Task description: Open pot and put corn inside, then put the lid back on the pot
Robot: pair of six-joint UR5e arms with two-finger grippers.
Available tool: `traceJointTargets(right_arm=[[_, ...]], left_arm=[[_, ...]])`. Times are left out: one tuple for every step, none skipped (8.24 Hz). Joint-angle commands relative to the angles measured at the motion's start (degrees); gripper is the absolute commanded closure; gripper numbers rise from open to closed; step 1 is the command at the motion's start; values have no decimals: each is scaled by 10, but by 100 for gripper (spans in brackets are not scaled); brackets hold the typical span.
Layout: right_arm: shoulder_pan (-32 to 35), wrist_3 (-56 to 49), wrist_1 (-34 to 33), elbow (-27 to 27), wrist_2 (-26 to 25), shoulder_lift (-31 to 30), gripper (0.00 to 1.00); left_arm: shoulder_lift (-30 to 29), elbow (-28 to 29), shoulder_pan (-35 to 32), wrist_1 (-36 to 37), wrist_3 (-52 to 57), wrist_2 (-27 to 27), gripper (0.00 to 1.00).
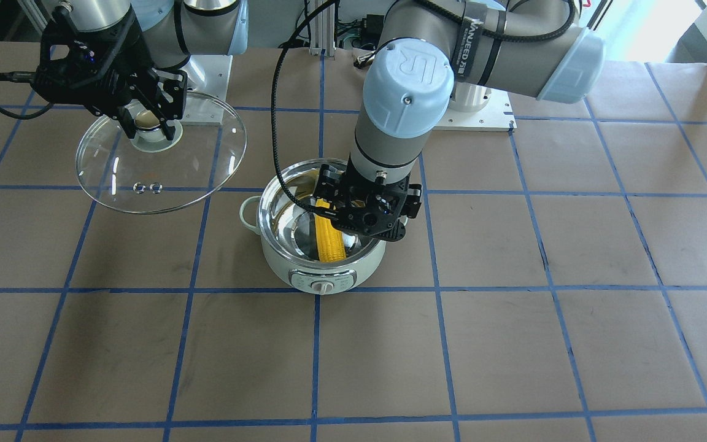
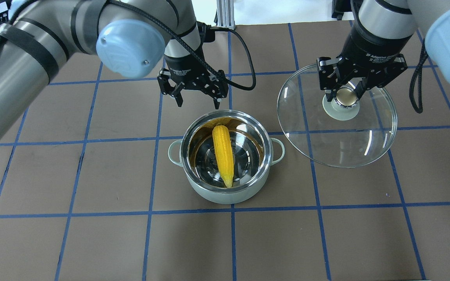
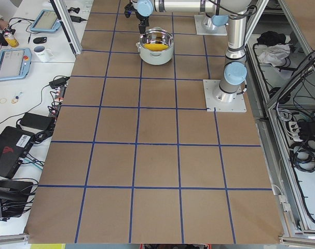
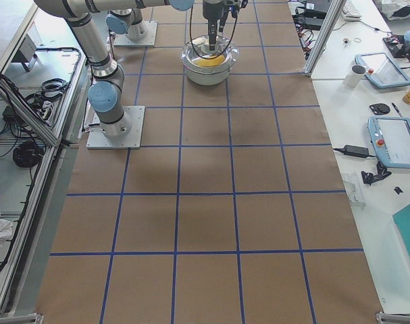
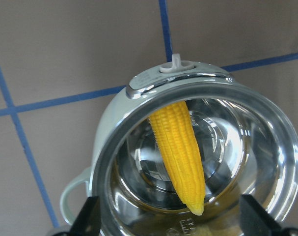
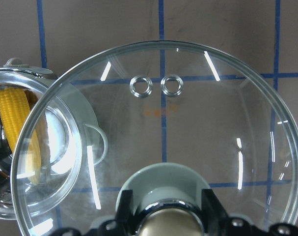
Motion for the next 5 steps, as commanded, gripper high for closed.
traceJointTargets(right_arm=[[7, 10, -1, 3, 10, 14, 85], [28, 40, 4, -1, 10, 33, 85], [73, 64, 1, -2, 0, 50, 85], [123, 109, -6, -7, -2, 79, 86], [158, 144, -13, -40, -1, 116, 86]], left_arm=[[3, 65, 57, -30, 53, 80, 0], [15, 66, 95, -34, 55, 85, 0], [23, 65, 128, -42, 56, 87, 0], [29, 65, 145, -42, 57, 86, 0], [37, 65, 146, -41, 80, 86, 0]])
